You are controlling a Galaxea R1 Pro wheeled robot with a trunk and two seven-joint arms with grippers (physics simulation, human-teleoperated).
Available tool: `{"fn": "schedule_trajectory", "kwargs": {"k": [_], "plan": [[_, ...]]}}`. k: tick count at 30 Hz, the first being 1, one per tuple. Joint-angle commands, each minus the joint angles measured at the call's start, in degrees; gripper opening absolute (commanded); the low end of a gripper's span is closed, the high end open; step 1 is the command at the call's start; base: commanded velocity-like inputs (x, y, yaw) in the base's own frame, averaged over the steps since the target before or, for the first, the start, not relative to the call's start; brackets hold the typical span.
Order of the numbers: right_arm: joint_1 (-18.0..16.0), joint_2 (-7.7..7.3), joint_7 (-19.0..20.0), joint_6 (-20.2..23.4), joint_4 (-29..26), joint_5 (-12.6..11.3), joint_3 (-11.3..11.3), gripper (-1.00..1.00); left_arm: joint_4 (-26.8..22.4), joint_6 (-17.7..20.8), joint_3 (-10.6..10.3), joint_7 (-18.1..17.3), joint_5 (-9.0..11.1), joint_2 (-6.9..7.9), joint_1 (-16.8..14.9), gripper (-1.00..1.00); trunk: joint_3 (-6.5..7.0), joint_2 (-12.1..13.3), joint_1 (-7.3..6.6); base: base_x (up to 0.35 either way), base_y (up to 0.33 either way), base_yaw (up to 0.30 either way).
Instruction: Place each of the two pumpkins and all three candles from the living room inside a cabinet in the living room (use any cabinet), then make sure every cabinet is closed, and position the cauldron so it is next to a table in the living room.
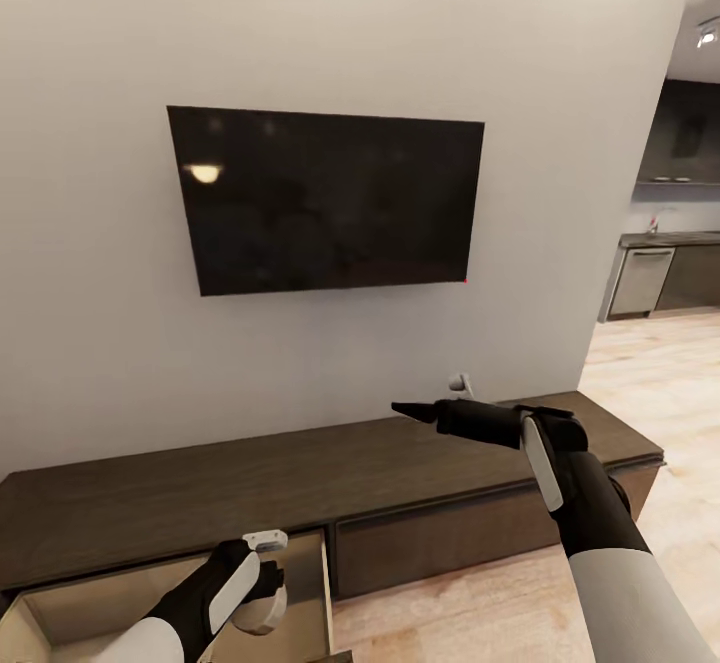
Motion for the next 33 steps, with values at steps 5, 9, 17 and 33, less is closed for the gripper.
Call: {"fn": "schedule_trajectory", "kwargs": {"k": [5, 9, 17, 33], "plan": [[-0.04, 0.00, 0.13, 0.25, -0.08, -0.08, -0.03, 1.00, -0.10, 0.11, -0.30, 0.65, 0.50, 0.04, -0.05, -1.00, -0.96, -2.05, 1.10, 0.000, 0.000, 0.000], [0.08, 0.00, 0.13, 0.28, -0.32, -0.08, -0.03, 1.00, -0.10, 0.11, -0.30, 0.66, 0.50, 0.04, -0.05, -1.00, -1.68, -3.66, 1.98, 0.000, 0.000, 0.000], [0.22, 0.00, 0.13, 0.33, -0.20, -0.08, -0.03, 1.00, -0.10, 0.11, -0.30, 0.60, 0.50, 0.04, -0.05, -1.00, -3.12, -6.87, 3.74, 0.000, 0.000, 0.000], [0.22, 0.00, 0.13, 0.24, 0.12, -0.08, -0.03, 1.00, -0.10, 0.11, -0.38, 0.57, 0.50, 0.09, -0.05, -1.00, -5.63, -12.48, 6.81, 0.000, 0.000, 0.000]]}}
